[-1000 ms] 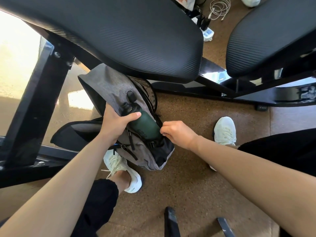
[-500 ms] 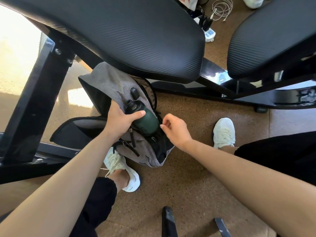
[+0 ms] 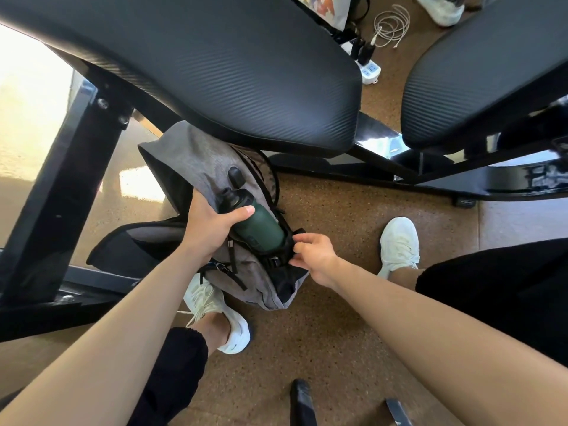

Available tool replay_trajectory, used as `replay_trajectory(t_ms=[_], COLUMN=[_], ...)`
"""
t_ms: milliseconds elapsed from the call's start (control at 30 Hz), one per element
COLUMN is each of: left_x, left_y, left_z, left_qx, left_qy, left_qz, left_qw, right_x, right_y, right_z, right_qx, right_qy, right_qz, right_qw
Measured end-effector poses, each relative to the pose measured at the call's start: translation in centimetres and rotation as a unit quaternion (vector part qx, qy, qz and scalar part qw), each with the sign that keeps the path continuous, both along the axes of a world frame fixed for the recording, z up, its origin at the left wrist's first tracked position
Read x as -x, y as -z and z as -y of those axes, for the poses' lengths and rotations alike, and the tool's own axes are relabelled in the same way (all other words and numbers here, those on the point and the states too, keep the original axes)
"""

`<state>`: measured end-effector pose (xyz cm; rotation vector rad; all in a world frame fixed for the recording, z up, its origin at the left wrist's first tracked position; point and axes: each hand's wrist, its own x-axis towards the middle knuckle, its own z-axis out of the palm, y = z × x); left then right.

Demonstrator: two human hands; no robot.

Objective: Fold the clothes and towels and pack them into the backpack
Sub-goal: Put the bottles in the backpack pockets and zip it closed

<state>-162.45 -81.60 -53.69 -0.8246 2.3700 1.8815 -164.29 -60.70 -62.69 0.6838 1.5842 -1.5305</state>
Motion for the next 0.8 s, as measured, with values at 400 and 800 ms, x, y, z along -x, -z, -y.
replay_trajectory(t_ms=[400,800], left_x=[0.0,-0.2], left_y=[0.2,0.1], left_z=[-0.1,0.9], left_qx=[0.004,0.067], left_qy=[0.014,0.051], left_qz=[-0.004,0.041], left_qw=[1.000,0.996], right_x=[1.3,0.5], right_y=[-1.2,-2.3], right_z=[-2.9,-1.3], right_qx=[-0.163,-0.132], right_qy=[-0.469,-0.359], right_qz=[-0.606,-0.492], right_qw=[0.622,0.782])
